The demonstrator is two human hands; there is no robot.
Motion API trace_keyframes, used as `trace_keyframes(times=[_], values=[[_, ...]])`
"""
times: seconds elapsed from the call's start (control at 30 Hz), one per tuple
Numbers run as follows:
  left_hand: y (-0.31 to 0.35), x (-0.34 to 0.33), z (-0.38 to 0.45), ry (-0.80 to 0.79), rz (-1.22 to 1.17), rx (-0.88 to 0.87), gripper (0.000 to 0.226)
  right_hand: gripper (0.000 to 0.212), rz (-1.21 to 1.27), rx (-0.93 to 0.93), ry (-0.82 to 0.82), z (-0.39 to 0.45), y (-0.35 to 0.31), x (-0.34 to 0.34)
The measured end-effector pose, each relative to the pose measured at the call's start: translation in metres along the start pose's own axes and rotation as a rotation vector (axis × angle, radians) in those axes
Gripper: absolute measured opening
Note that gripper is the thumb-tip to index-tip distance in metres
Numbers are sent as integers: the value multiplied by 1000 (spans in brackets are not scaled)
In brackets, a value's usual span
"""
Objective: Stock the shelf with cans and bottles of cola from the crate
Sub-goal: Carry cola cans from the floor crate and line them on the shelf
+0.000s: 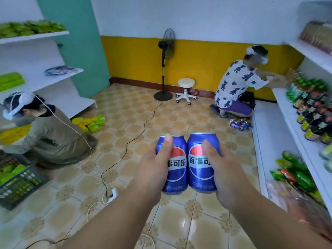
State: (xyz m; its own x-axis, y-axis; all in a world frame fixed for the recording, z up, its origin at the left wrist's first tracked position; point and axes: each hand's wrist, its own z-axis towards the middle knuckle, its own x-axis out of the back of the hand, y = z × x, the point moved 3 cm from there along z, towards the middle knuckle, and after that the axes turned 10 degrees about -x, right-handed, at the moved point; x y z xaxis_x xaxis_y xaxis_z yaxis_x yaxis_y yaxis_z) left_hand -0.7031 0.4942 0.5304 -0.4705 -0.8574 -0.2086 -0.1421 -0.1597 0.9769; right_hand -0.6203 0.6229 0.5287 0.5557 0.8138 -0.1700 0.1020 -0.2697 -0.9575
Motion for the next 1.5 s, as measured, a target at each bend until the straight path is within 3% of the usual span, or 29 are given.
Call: trace_keyframes(times=[0.17, 0.43, 0.53, 0.6, 0.7, 1.0, 1.17, 1.3, 1.5], values=[[4, -70, 57, 31, 60, -34, 71, 33, 8, 59, -19, 56, -37, 56], [-12, -129, 133, 13, 101, -22, 58, 66, 115, 1, 38, 135, -35, 120], [-22, -150, 173, -65, 125, -4, 58, 63, 124, -26, 51, 166, -32, 141], [-28, -166, 205, -95, 118, 7, 45, 56, 129, -44, 86, 188, -34, 158], [-34, -195, 257, -161, 122, 41, 30, 55, 135, -58, 191, 222, -49, 180], [-50, -310, 364, -605, 87, 48, 36, 72, 215, 66, 593, 275, -95, 250], [-50, -372, 373, -788, 55, 36, 55, 72, 270, 139, 811, 269, -108, 291], [-69, -433, 368, -912, 76, 98, 28, 60, 313, 168, 971, 253, -115, 335], [-91, -535, 353, -1021, 93, 142, 31, 58, 344, 183, 1090, 235, -129, 424]])
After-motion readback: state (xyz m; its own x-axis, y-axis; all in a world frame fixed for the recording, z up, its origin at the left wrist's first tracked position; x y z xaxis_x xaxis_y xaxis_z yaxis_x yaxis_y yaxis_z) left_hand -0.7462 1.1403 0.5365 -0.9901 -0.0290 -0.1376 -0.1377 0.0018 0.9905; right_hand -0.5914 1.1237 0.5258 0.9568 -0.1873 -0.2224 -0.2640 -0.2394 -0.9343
